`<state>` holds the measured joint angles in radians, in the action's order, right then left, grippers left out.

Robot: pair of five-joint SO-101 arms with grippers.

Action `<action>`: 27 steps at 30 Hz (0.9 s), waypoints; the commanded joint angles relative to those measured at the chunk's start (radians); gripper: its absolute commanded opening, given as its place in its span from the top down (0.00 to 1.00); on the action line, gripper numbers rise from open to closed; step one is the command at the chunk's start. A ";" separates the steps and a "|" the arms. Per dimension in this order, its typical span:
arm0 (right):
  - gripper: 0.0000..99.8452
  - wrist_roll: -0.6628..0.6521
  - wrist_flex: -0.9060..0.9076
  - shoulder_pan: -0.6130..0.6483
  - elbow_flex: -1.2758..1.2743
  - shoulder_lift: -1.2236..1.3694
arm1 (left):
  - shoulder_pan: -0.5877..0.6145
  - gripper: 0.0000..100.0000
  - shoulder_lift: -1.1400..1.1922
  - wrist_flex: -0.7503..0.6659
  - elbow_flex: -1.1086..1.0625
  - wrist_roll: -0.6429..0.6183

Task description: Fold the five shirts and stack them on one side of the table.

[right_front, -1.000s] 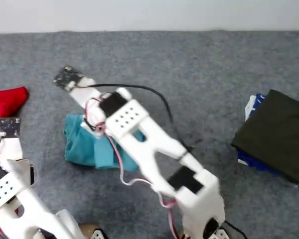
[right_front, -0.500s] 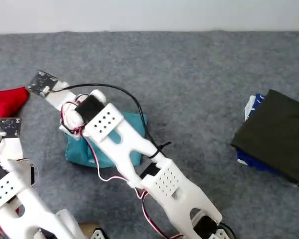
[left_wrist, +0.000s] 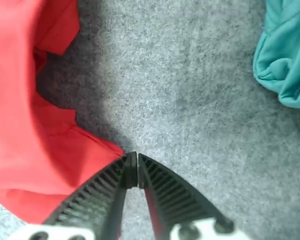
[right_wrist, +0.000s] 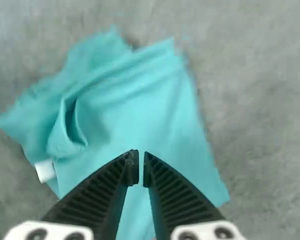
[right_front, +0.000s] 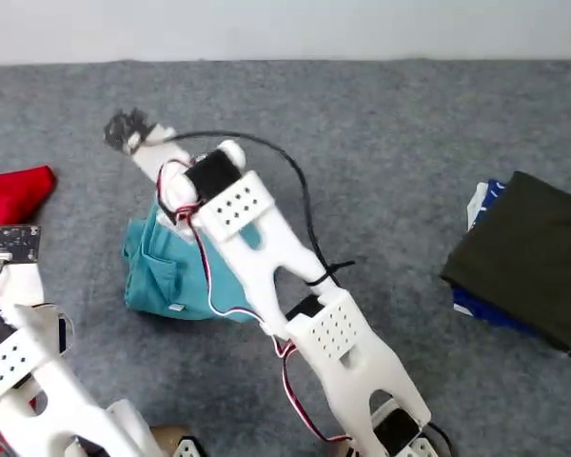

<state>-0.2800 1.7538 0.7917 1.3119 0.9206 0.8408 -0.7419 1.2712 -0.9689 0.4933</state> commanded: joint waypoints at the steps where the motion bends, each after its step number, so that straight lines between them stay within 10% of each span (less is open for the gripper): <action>1: 0.99 -0.025 0.038 0.010 -0.072 -0.016 | 0.026 0.98 -0.025 0.015 0.067 -0.048; 14: 0.99 -0.025 -0.070 0.312 -0.097 0.058 | 0.190 0.98 -0.023 0.041 0.107 -0.049; 27: 0.99 -0.026 0.024 0.079 0.106 0.016 | 0.187 0.98 -0.023 0.040 0.107 -0.049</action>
<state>-0.2969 1.7522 0.9206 1.3702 0.9927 1.0280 -0.7419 1.3019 -0.9091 0.4488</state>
